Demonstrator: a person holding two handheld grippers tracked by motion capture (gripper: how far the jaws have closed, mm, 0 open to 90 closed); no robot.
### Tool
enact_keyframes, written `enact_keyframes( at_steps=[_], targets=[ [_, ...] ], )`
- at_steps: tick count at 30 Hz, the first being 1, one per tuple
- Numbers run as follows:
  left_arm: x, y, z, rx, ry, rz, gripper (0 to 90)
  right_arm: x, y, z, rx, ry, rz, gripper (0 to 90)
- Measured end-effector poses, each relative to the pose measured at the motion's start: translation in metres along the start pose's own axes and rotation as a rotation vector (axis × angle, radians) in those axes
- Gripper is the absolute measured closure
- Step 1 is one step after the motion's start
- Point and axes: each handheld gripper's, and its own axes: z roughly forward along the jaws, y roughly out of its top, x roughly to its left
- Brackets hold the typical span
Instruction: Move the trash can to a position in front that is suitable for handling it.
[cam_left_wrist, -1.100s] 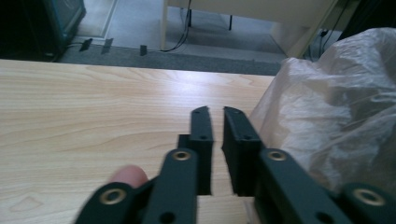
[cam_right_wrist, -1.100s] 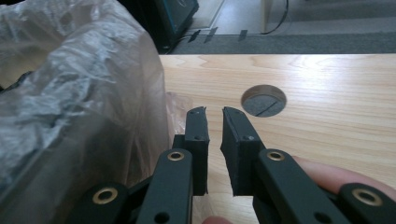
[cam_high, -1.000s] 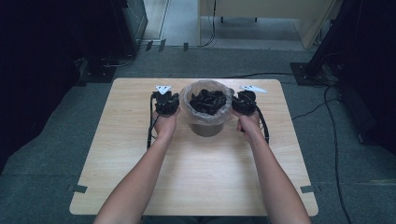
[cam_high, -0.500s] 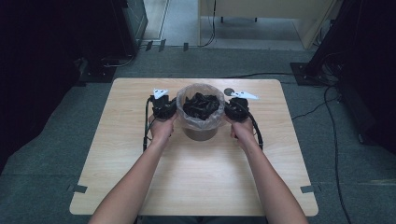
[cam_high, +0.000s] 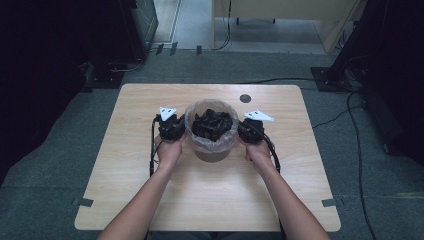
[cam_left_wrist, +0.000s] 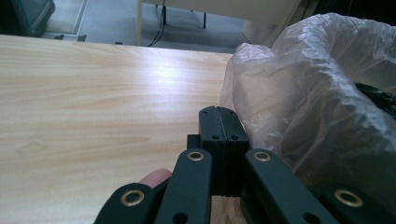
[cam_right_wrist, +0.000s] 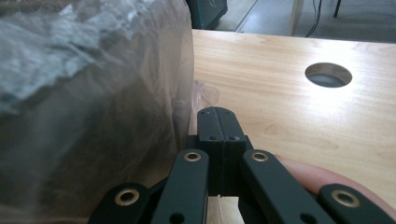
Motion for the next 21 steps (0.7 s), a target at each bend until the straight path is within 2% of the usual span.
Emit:
enact_keyframes(
  at_steps=[9,12,15,21],
  targets=[
    [-0.005,-0.022,-0.035,-0.004,-0.053,-0.012,90.0,0.015,-0.02,-0.025,-0.007,0.018,0.032,90.0],
    [-0.007,-0.029,-0.046,-0.007,-0.041,-0.009,90.0,0.022,-0.026,-0.034,-0.005,0.021,0.035,90.0],
    [-0.009,-0.035,-0.057,-0.007,-0.023,-0.008,90.0,0.03,-0.033,-0.043,-0.009,0.016,0.008,90.0],
    [-0.011,-0.047,-0.078,-0.011,-0.024,-0.002,90.0,0.046,-0.05,-0.06,-0.012,0.0,-0.02,90.0]
  ],
)
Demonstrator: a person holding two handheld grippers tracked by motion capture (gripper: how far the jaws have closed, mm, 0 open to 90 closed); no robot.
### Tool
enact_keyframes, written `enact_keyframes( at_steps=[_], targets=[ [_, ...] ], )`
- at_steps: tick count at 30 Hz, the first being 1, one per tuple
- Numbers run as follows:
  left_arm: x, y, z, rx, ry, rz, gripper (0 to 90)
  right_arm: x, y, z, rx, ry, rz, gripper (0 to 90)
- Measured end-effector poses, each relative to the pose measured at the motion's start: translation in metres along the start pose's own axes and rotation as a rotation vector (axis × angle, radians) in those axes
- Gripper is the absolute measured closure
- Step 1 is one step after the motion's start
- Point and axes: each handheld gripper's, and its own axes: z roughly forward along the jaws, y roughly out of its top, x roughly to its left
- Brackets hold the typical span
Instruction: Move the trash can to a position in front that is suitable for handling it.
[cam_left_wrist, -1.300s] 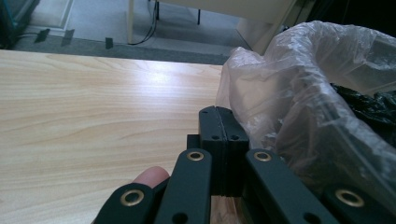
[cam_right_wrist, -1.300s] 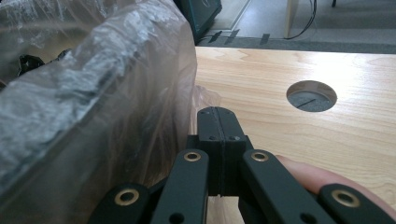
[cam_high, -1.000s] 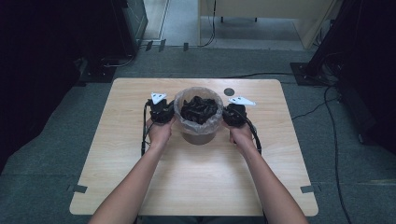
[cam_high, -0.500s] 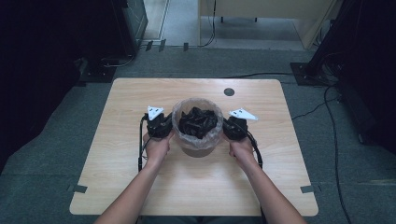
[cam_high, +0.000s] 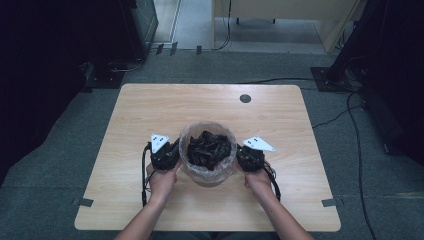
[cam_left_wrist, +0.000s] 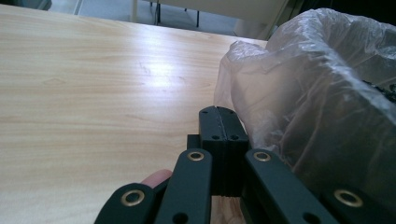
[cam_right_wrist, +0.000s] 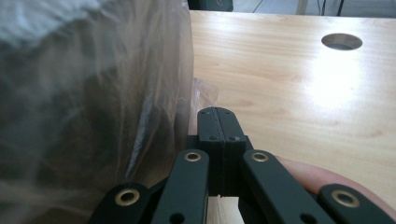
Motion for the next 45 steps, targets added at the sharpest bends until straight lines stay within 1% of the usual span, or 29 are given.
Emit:
enact_keyframes(
  at_steps=[1,2,4,6,12,13,14,16,17,19,20,21,22,23,24,25,28,30,31,33,34,36,39,40,41,42,43,44,45],
  targets=[
    [0.0,-0.001,-0.003,0.003,0.001,0.001,90.0,0.003,-0.002,-0.003,0.001,-0.005,-0.002,90.0],
    [0.0,-0.002,-0.006,0.005,0.0,-0.007,90.0,0.006,-0.004,-0.006,0.004,-0.009,-0.004,90.0],
    [-0.001,-0.004,-0.012,0.012,0.003,0.003,90.0,0.011,-0.007,-0.011,0.009,-0.011,-0.006,90.0],
    [-0.001,-0.007,-0.017,0.019,-0.003,-0.001,90.0,0.014,-0.009,-0.014,0.019,-0.01,0.003,90.0],
    [0.0,-0.013,-0.028,0.015,-0.004,-0.004,90.0,0.022,-0.015,-0.022,0.017,-0.007,-0.007,90.0],
    [0.001,-0.013,-0.029,0.015,-0.002,-0.008,90.0,0.024,-0.015,-0.023,0.021,-0.012,-0.015,90.0],
    [0.001,-0.013,-0.03,0.012,-0.003,-0.005,90.0,0.027,-0.015,-0.025,0.029,-0.019,-0.038,90.0],
    [0.002,-0.012,-0.033,0.0,0.0,0.02,90.0,0.03,-0.015,-0.028,0.03,-0.035,-0.074,90.0],
    [0.003,-0.011,-0.036,-0.007,0.004,0.026,89.9,0.032,-0.014,-0.029,0.032,-0.044,-0.085,87.0],
    [0.007,-0.011,-0.039,-0.024,-0.008,0.031,83.4,0.031,-0.012,-0.032,0.018,-0.057,-0.106,80.8],
    [0.008,-0.011,-0.041,-0.029,-0.001,0.04,80.7,0.03,-0.011,-0.034,0.011,-0.052,-0.109,79.3],
    [0.009,-0.01,-0.043,-0.034,0.003,0.04,77.7,0.028,-0.01,-0.036,0.01,-0.045,-0.104,77.2],
    [0.009,-0.01,-0.043,-0.034,0.003,0.04,73.0,0.028,-0.01,-0.036,0.01,-0.045,-0.104,77.2],
    [0.011,-0.01,-0.045,-0.042,-0.001,0.036,73.0,0.027,-0.009,-0.038,0.007,-0.041,-0.105,74.3],
    [0.012,-0.009,-0.047,-0.048,0.001,0.038,63.7,0.023,-0.006,-0.042,-0.008,-0.045,-0.107,67.7],
    [0.014,-0.008,-0.049,-0.052,0.003,0.04,63.7,0.023,-0.006,-0.042,-0.008,-0.045,-0.107,67.7],
    [0.019,-0.007,-0.058,-0.063,-0.001,0.055,53.7,0.014,-0.003,-0.05,-0.028,-0.044,-0.082,61.2],
    [0.023,-0.007,-0.064,-0.072,-0.006,0.069,48.5,0.007,-0.001,-0.056,-0.037,-0.063,-0.074,57.5],
    [0.026,-0.008,-0.067,-0.072,-0.012,0.07,46.2,0.002,-0.001,-0.058,-0.04,-0.072,-0.069,57.3],
    [0.033,-0.01,-0.072,-0.07,-0.025,0.057,40.4,-0.008,-0.001,-0.064,-0.044,-0.081,-0.043,53.9],
    [0.038,-0.011,-0.075,-0.073,-0.028,0.044,37.8,-0.012,-0.002,-0.067,-0.043,-0.09,-0.035,51.2],
    [0.05,-0.014,-0.081,-0.079,-0.024,0.015,34.5,-0.022,-0.005,-0.072,-0.045,-0.118,-0.027,48.0],
    [0.07,-0.02,-0.088,-0.061,0.006,-0.014,29.2,-0.037,-0.012,-0.079,-0.034,-0.16,-0.006,40.1],
    [0.079,-0.022,-0.09,-0.051,0.026,-0.022,27.3,-0.042,-0.015,-0.081,-0.031,-0.174,0.001,39.0],
    [0.083,-0.024,-0.092,-0.046,0.041,-0.024,26.5,-0.049,-0.019,-0.084,-0.029,-0.188,0.01,38.1],
    [0.089,-0.026,-0.094,-0.041,0.062,-0.022,25.4,-0.058,-0.024,-0.088,-0.023,-0.207,0.016,35.9],
    [0.095,-0.028,-0.095,-0.03,0.084,-0.008,25.4,-0.058,-0.024,-0.088,-0.023,-0.207,0.016,35.9],
    [0.1,-0.031,-0.096,-0.017,0.104,0.001,24.6,-0.063,-0.027,-0.091,-0.017,-0.215,0.02,33.8],
    [0.109,-0.036,-0.097,0.013,0.123,0.005,23.1,-0.068,-0.029,-0.093,-0.008,-0.217,0.021,29.4]
  ],
)
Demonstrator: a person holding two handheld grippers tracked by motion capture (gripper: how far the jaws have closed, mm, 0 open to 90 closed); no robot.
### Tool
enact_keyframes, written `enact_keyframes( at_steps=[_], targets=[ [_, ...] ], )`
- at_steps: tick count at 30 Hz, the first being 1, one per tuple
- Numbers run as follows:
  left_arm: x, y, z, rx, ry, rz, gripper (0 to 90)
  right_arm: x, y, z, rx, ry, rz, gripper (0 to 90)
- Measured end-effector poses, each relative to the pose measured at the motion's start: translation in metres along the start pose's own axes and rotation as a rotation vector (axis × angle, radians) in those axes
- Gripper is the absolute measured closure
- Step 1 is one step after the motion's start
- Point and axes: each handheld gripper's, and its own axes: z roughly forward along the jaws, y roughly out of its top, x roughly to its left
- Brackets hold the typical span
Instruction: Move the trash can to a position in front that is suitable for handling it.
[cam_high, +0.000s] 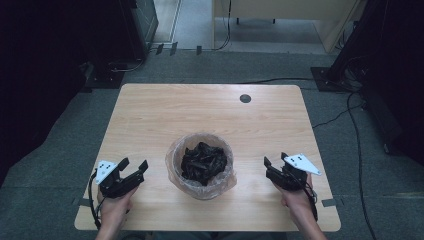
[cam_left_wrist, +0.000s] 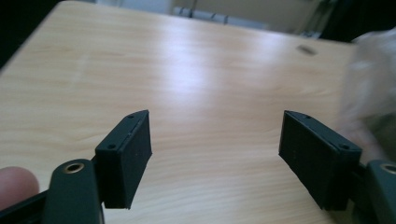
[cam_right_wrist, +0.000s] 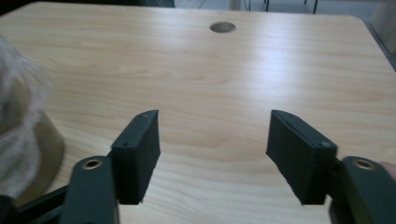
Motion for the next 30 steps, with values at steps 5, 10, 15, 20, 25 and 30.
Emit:
enact_keyframes(
  at_steps=[5,10,15,20,25,30],
  targets=[
    [0.016,-0.016,0.003,0.09,0.054,0.05,12.8,-0.026,-0.013,-0.006,0.06,0.057,0.035,13.6],
    [0.025,-0.028,0.01,0.175,0.115,0.107,9.0,-0.049,-0.024,-0.01,0.118,0.044,0.035,4.1],
    [0.033,-0.03,0.012,0.186,0.148,0.101,9.0,-0.075,-0.042,-0.005,0.205,0.01,0.1,0.0],
    [0.036,-0.031,0.015,0.213,0.144,0.101,9.0,-0.088,-0.052,-0.004,0.228,-0.059,0.103,0.0],
    [0.034,-0.033,0.018,0.259,0.149,0.118,9.1,-0.088,-0.056,-0.003,0.261,-0.073,0.097,0.0],
    [0.034,-0.033,0.019,0.264,0.153,0.131,9.1,-0.082,-0.058,-0.001,0.274,-0.113,0.049,0.0]
  ],
)
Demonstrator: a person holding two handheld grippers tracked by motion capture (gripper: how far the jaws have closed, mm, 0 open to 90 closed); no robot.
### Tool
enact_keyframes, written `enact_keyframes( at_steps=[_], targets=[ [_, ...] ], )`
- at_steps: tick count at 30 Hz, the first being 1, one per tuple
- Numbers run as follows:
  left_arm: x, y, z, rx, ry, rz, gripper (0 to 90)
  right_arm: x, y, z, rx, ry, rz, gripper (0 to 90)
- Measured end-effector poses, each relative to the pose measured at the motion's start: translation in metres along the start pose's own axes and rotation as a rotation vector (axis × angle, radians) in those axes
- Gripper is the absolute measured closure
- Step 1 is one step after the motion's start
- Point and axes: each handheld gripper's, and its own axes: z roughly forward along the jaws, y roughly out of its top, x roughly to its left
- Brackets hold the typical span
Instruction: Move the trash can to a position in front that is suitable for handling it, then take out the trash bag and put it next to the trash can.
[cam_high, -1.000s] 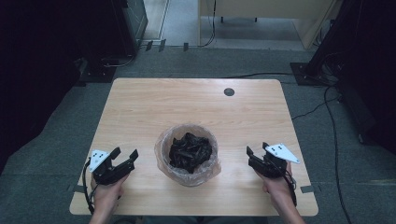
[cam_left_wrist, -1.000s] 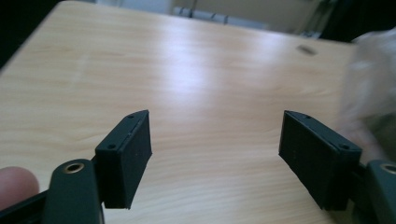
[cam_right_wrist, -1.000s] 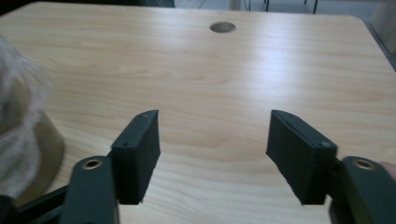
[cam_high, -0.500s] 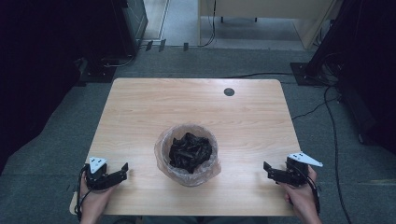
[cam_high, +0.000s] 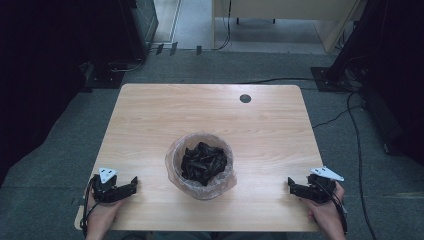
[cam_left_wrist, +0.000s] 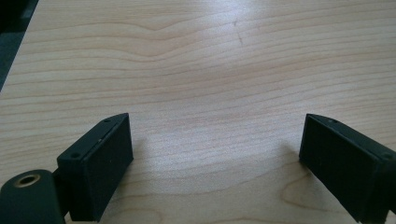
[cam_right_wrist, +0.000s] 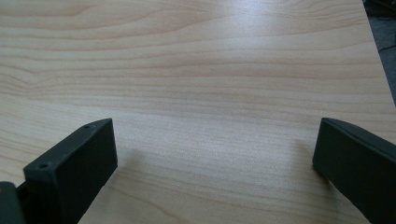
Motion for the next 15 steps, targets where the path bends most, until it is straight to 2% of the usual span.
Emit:
enact_keyframes(
  at_steps=[2,7,10,13,15],
  targets=[
    [0.0,0.0,0.0,0.0,0.0,0.0,9.1,0.0031,-0.0007,0.0012,0.003,-0.022,-0.027,0.0],
    [0.0001,0.0,0.0,0.0,-0.001,0.0,9.2,0.0037,-0.0018,0.0012,-0.005,-0.02,-0.029,0.0],
    [-0.0022,-0.0005,-0.0012,-0.008,0.011,-0.016,10.4,0.004,-0.0017,0.0012,-0.004,-0.02,-0.026,0.0],
    [-0.0029,0.0022,-0.0035,-0.023,-0.032,-0.078,12.4,0.0039,-0.0016,0.0012,-0.004,-0.02,-0.027,0.0],
    [-0.0092,0.003,-0.0044,-0.023,-0.044,-0.062,12.4,0.0039,-0.0016,0.0012,-0.004,-0.02,-0.027,0.0]
  ],
)
